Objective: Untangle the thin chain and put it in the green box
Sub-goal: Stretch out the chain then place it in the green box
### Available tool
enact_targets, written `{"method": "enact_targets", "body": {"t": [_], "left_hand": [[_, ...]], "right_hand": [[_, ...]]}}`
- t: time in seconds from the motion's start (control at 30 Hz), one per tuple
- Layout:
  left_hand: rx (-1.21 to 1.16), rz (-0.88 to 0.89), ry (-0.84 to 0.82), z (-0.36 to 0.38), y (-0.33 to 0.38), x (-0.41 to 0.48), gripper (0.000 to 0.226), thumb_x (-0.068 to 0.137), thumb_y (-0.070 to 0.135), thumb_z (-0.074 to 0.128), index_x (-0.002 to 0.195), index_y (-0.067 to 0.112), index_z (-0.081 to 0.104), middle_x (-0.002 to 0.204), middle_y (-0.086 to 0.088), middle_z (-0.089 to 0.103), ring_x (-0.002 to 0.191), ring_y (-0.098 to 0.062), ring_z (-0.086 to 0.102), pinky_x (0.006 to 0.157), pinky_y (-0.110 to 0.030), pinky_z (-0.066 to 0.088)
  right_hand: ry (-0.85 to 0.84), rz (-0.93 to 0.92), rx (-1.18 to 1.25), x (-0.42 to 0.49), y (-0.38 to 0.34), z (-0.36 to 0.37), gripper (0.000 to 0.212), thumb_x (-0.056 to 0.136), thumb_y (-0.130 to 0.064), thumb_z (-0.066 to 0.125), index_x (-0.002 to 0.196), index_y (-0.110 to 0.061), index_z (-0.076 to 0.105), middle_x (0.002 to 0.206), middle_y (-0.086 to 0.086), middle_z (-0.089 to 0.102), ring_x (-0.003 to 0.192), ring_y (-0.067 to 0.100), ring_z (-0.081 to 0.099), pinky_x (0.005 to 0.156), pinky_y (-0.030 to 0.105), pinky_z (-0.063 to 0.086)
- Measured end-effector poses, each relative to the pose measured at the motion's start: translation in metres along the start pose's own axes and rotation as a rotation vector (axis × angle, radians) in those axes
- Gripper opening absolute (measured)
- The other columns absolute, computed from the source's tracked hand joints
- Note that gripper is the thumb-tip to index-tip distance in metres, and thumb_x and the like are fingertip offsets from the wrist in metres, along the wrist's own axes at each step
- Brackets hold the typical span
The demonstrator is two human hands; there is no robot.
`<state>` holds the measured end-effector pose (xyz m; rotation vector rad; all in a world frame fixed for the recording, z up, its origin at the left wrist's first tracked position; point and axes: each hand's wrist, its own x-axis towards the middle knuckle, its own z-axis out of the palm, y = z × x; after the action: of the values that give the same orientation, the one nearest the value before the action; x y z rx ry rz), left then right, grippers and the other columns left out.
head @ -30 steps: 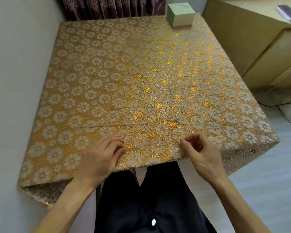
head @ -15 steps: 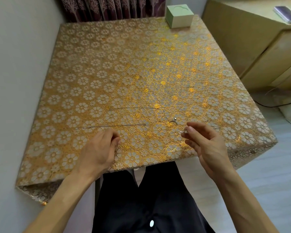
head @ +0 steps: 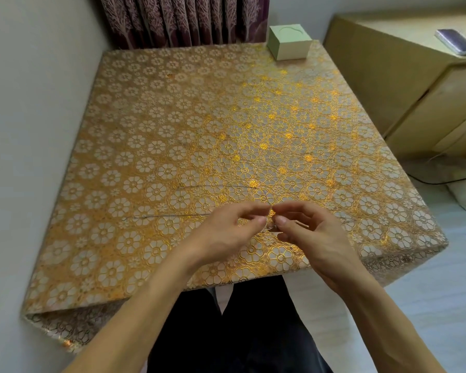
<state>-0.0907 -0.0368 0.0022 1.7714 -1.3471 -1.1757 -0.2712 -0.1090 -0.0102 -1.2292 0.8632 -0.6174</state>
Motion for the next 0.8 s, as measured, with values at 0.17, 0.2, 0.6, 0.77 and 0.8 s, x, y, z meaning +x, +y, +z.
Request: {"method": "enact_targets", "body": {"t": [0.17,0.2,0.6,0.77,0.8], "left_hand": [[-0.035,0.004,-0.002,0.006,-0.008,0.001,0.014,0.098,0.027,0.063,0.095,0.033,0.075,0.089,0.013,0.074,0.089,-0.001,0.069,0.086,-0.025,0.054],[-0.037,-0.006,0.024,0.008,-0.010,0.000,0.014,0.098,0.028,0.063,0.090,0.034,0.074,0.087,0.013,0.074,0.086,-0.002,0.069,0.084,-0.026,0.055],[-0.325,-0.184,0.115,0.006,-0.020,-0.007,0.021,0.107,0.021,0.039,0.094,0.015,0.053,0.088,0.003,0.071,0.080,-0.016,0.070,0.068,-0.026,0.042],[-0.543,-0.212,0.280,-0.004,-0.021,-0.014,0.026,0.108,0.017,0.030,0.093,0.010,0.050,0.082,-0.002,0.071,0.073,-0.020,0.068,0.067,-0.032,0.045],[-0.583,-0.210,0.314,-0.006,-0.021,-0.015,0.027,0.107,0.016,0.029,0.092,0.010,0.050,0.082,-0.003,0.072,0.073,-0.021,0.068,0.067,-0.033,0.046]], "right_hand": [[-0.014,-0.007,-0.067,0.002,0.000,0.001,0.020,0.090,-0.002,0.069,0.104,-0.014,0.073,0.092,0.003,0.077,0.085,0.013,0.072,0.071,0.021,0.055],[-0.016,0.000,-0.071,0.002,0.000,0.001,0.020,0.090,-0.002,0.070,0.104,-0.015,0.074,0.092,0.003,0.077,0.085,0.013,0.072,0.070,0.021,0.054],[-0.060,0.068,-0.102,0.003,-0.002,0.003,0.024,0.092,-0.003,0.067,0.112,-0.015,0.070,0.104,0.001,0.078,0.091,0.015,0.073,0.073,0.020,0.054],[-0.104,0.067,-0.196,0.002,-0.003,-0.001,0.025,0.096,-0.002,0.063,0.115,-0.017,0.066,0.101,0.001,0.078,0.090,0.014,0.072,0.076,0.021,0.054],[-0.123,0.066,-0.240,0.002,-0.003,-0.001,0.025,0.096,-0.002,0.062,0.115,-0.019,0.066,0.100,0.000,0.079,0.089,0.011,0.071,0.076,0.021,0.053]]}}
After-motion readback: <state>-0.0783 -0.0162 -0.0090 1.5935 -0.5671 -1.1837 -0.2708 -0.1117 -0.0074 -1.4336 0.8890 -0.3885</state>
